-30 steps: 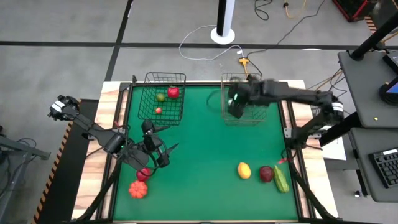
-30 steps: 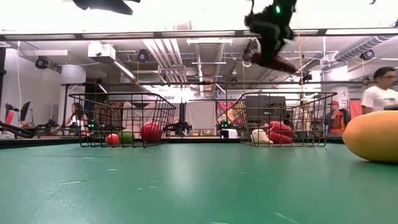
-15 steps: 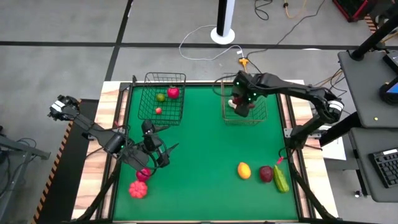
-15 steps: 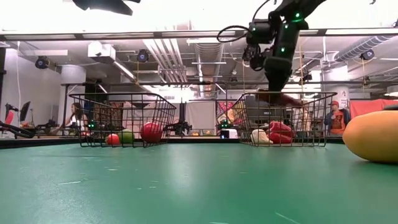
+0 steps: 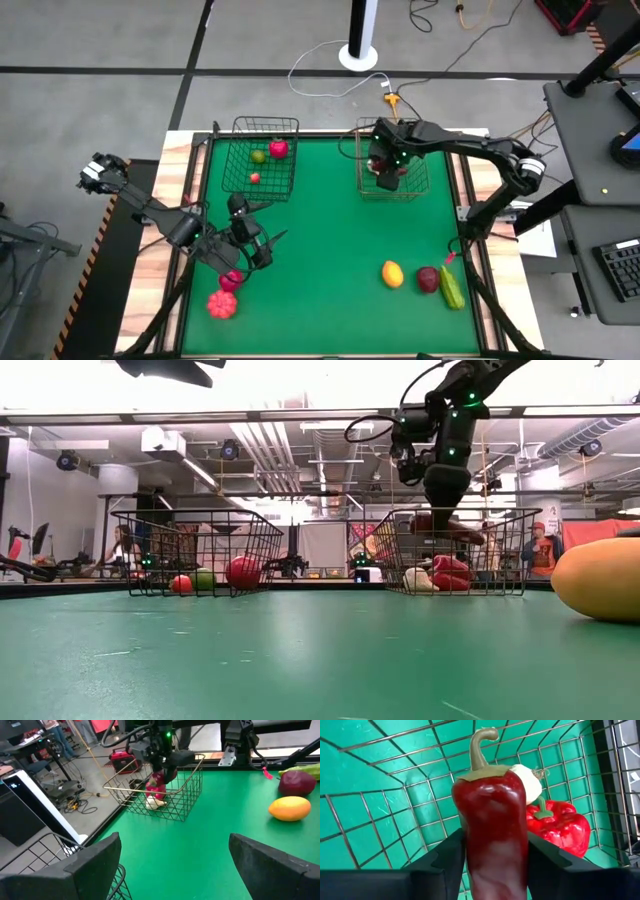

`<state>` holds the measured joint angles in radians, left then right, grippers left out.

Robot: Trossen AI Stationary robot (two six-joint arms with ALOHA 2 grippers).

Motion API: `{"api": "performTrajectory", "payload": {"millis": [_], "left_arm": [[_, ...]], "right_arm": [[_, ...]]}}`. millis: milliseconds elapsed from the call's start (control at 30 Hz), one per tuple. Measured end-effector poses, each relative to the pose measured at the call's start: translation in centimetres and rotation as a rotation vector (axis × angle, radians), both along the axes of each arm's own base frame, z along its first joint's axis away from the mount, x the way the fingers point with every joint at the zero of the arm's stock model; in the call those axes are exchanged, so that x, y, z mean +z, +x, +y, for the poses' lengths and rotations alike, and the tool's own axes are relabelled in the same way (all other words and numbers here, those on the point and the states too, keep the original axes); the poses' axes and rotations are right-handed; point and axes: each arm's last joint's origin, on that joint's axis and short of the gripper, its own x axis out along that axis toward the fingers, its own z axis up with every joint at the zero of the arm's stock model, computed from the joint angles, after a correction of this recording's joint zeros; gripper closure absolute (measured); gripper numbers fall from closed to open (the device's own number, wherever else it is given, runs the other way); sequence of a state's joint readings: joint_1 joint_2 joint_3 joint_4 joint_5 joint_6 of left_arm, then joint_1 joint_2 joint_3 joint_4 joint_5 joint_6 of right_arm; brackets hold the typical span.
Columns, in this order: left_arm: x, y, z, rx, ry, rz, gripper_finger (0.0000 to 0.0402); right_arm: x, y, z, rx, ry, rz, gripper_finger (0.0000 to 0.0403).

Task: Sort produce into baskets
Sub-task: Put the chili pepper into the gold wire basket, then put the tomato into the black wire basket

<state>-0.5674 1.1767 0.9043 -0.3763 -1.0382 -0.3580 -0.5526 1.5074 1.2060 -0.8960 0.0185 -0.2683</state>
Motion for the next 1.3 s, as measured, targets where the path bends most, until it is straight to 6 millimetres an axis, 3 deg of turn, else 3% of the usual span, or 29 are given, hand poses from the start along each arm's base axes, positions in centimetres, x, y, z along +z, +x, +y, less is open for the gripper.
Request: {"api": "performTrajectory", "payload": {"millis": [433, 633, 833, 1100, 1300], "left_arm": [[-0.1, 0.0, 0.0, 0.001, 0.000, 0.002, 0.0051], [-0.2, 0.0, -0.1, -0.057, -0.045, 0.027, 0.0051], [0.5, -0.1, -0.6, -0.167, -0.240, 0.082, 0.0051], [1.6, -1.0, -0.6, -0.184, -0.518, 0.222, 0.0051], [0.4, -3.3, -0.4, -0.042, -0.851, 0.548, 0.0051]], "right_arm": [[0.1, 0.1, -0.1, -0.039, -0.010, -0.020, 0.0167], [2.0, -0.2, 0.7, -0.101, -0.020, -0.093, 0.0147], [4.5, -0.4, 3.5, -0.083, -0.035, -0.198, 0.0148], [7.7, -0.2, 8.2, 0.023, -0.051, -0.395, 0.0156], [8.7, 0.5, 11.3, 0.103, -0.028, -0.484, 0.0152]]}}
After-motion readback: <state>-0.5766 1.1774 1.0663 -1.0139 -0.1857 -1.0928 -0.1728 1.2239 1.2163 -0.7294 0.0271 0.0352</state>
